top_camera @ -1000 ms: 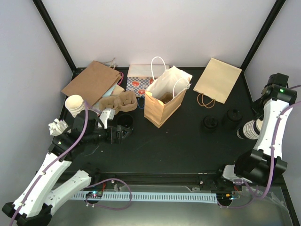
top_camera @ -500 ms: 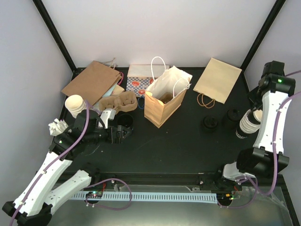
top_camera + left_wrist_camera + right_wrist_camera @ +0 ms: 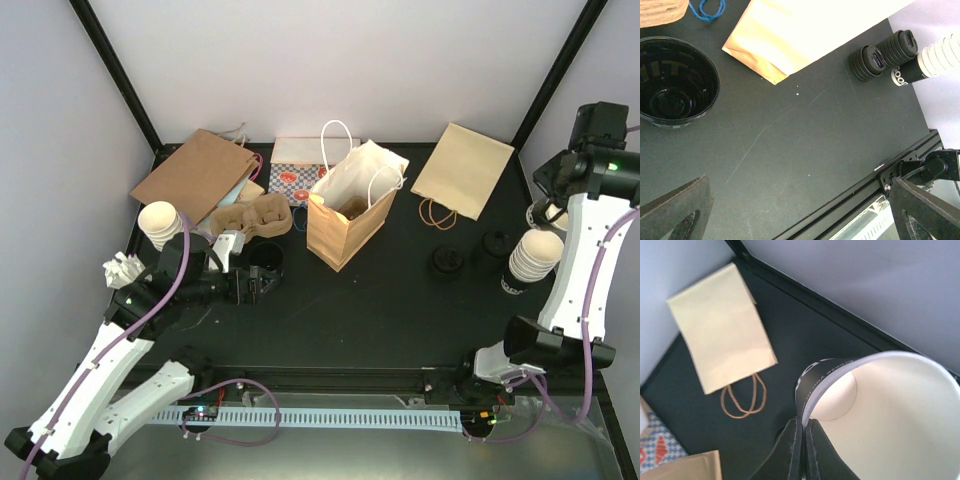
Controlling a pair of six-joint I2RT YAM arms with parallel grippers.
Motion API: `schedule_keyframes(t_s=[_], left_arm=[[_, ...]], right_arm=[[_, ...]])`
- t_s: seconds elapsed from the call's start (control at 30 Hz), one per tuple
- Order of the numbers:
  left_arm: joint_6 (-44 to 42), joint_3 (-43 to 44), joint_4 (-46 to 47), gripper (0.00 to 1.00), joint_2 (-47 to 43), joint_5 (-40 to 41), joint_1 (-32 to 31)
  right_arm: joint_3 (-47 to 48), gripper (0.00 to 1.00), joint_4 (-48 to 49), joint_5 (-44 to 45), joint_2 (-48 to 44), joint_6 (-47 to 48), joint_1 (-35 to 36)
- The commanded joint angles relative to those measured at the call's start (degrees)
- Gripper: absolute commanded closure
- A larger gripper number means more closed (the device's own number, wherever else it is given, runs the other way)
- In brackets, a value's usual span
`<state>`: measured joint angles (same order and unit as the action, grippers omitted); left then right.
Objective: Pack the takeout coffee
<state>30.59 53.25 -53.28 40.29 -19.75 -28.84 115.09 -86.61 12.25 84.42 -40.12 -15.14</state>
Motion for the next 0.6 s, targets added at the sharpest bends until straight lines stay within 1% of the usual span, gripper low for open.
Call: schedule_keyframes(t_s=[0.0, 0.07, 0.17, 0.33, 0.4, 0.47, 0.57], left_arm=[[-0.2, 3.2, -1.1, 0.01, 0.2, 0.5, 0.4], [0.0, 3.4, -1.3, 0.01, 0.1, 0.6, 0.4], [0.2, 3.9, -1.6, 0.01, -0.3, 0.5, 0.4], [0.0, 3.8, -2.2, 0.01, -1.2, 1.2, 0.4], [-0.1, 3.7, -2.7, 0.01, -1.4, 1.7, 0.4], [-0.5, 3.9, -3.4, 0.01, -1.4, 2.0, 0.4], [-1.4, 4.0, -3.6, 0.01, -1.9, 2.4, 0.4]], right_arm=[[6.8, 0.99, -0.3, -2.4, -3.1, 2.4, 0.5], [9.4, 0.99, 0.3, -4.6, -4.1, 3.8, 0.5], [11.2, 0.99, 2.5, -10.6, -6.1, 6.0, 0.5], [9.3, 0.99, 5.9, -21.6, -9.3, 10.9, 0.9], [6.4, 0.99, 7.1, -26.0, -10.9, 12.8, 2.1], [1.2, 0.99, 9.6, -29.2, -13.3, 14.4, 5.3], [-6.3, 0.99, 12.3, -27.7, -16.2, 15.2, 12.3]])
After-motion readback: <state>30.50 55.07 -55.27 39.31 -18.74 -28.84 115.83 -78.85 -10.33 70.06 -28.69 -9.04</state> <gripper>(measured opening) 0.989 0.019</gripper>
